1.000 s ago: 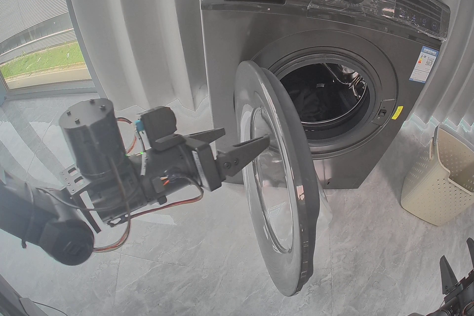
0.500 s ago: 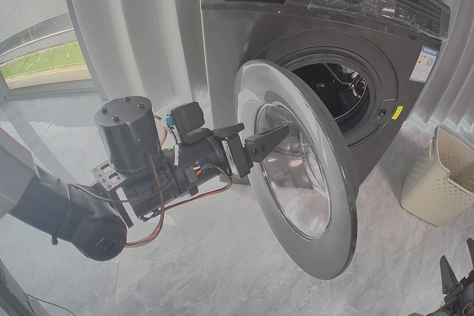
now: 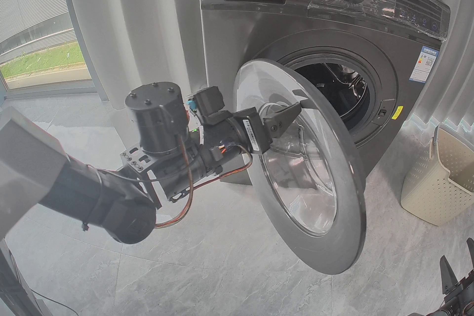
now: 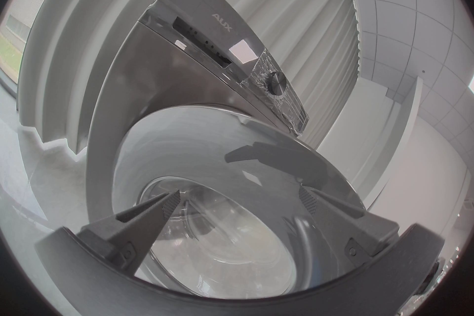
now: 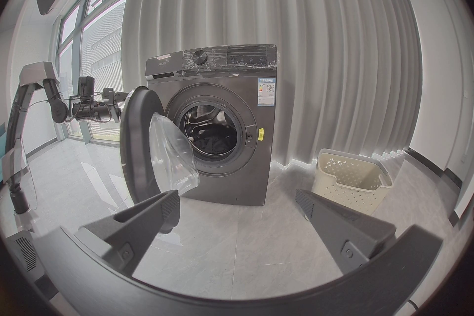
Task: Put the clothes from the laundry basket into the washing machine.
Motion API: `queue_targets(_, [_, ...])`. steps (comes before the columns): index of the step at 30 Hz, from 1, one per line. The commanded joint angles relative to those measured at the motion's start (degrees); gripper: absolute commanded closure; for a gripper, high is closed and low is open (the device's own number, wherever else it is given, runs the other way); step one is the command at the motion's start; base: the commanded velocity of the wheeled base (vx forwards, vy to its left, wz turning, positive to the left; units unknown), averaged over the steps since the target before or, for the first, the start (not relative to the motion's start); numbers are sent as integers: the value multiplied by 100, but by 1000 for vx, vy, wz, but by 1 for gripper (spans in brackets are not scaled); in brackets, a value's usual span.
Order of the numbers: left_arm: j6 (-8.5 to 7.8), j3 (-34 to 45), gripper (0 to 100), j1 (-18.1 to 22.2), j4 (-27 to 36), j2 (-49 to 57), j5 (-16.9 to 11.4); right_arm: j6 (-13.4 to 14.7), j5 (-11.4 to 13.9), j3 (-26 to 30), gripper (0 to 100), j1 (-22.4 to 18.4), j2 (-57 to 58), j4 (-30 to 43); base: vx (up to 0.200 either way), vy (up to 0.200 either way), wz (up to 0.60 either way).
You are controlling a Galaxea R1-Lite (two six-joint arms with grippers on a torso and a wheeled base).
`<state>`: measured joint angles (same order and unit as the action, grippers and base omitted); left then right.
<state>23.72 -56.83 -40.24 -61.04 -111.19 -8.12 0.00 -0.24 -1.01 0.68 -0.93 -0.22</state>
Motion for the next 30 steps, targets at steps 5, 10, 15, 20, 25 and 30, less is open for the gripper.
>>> queue_targets(5, [379,-355,0,-10,-31,-333,197,9,-2,101,0,2,75,-4,0,0,0])
queue_targets(10, [379,76,0,-10,-49,27,258,9,-2,101,0,2,75,-4,0,0,0])
queue_targets(15, [317,1333,0,-124,-13,1240,337,0,-2,101,0,2,75,-4,0,0,0])
queue_targets(20, [-228,2792,0,-63,180,2875,522,0,-2,101,0,2,75,-4,0,0,0])
queue_targets(25, [-755,3741,0,254,663,4123,636,0,-2,101,0,2,75,-4,0,0,0])
queue_targets(30, [-1195,4207,0,447,1481,5274,768,-9,-2,101,0,2,75,-4,0,0,0])
